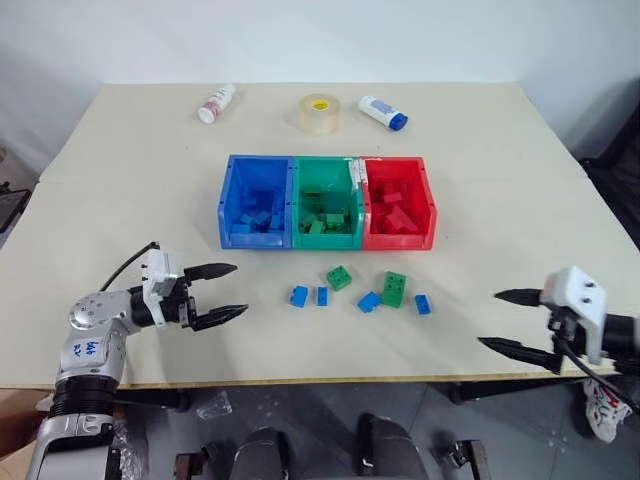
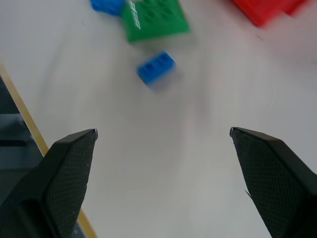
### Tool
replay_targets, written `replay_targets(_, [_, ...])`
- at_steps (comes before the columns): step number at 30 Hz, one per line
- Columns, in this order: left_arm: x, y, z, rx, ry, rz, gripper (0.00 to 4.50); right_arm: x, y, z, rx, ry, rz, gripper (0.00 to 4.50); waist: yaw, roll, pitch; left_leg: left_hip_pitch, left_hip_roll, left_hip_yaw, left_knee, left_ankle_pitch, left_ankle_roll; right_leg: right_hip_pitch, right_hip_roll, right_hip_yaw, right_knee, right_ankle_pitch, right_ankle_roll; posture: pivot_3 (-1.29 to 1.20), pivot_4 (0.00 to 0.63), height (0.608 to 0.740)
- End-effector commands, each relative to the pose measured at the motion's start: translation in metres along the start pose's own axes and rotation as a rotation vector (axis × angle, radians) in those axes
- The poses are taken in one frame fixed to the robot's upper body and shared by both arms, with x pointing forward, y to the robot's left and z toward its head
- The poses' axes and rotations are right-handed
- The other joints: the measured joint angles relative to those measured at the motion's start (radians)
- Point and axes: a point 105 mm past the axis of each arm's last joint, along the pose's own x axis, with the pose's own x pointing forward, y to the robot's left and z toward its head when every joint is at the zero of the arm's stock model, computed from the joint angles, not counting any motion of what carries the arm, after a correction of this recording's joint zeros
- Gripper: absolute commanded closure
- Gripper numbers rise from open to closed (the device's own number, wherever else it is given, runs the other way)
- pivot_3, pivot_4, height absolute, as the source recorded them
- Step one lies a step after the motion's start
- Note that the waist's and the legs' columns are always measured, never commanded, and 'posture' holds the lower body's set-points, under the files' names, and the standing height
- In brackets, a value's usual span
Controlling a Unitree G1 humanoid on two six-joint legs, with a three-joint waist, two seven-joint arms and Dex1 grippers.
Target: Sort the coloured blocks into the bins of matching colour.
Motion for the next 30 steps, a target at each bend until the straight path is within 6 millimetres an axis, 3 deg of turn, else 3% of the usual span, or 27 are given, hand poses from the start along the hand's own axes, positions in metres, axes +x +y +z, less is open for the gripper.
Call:
replay_targets(1, [-0.003,-0.01,0.002,0.033,-0.015,-0.049,0.01,0.023,-0.001,0.007,-0.017,-0.027,0.05,0.0,-0.002,0.0,0.0,0.0,0.0,0.0,0.0,0.0,0.0,0.0,0.0,0.0,0.0,0.0,0.0,0.0,0.15,0.74])
replay_targets(7, [-0.005,-0.016,0.0,0.043,-0.018,-0.023,0.01,0.06,-0.013,0.003,-0.033,-0.034,0.092,0.0,-0.001,0.0,0.0,-0.001,0.0,0.0,0.0,0.0,0.0,0.0,0.0,-0.001,0.0,0.0,0.0,0.0,0.15,0.74])
replay_targets(13, [-0.006,-0.024,-0.002,0.04,-0.027,0.007,0.01,0.079,-0.016,-0.008,-0.039,-0.02,0.119,0.0,-0.006,0.0,0.0,-0.001,0.0,0.0,0.001,0.0,0.0,0.0,0.0,-0.001,0.0,0.0,0.0,0.0,0.15,0.74])
replay_targets(16, [-0.006,-0.025,-0.002,0.037,-0.029,0.017,0.0,0.079,-0.013,-0.011,-0.041,-0.017,0.141,0.68,-0.011,0.0,0.0,0.0,0.0,0.0,0.001,0.0,0.0,0.001,0.0,-0.001,0.001,0.0,0.0,0.0,0.15,0.74])
replay_targets(23, [-0.002,-0.025,-0.003,0.034,-0.038,0.022,0.0,0.078,-0.011,-0.008,-0.051,-0.044,0.129,2.94,-0.016,0.0,0.0,0.0,0.0,0.0,0.001,0.0,0.0,0.001,0.0,-0.001,0.001,0.0,0.0,0.0,0.15,0.74])
replay_targets(30, [0.003,-0.021,-0.002,0.041,-0.049,0.011,0.0,0.071,-0.017,0.02,-0.084,-0.132,0.075,3.03,-0.016,0.0,0.0,-0.001,0.0,0.0,0.001,0.0,0.0,0.0,0.0,-0.001,0.001,0.0,0.0,0.0,0.15,0.74])
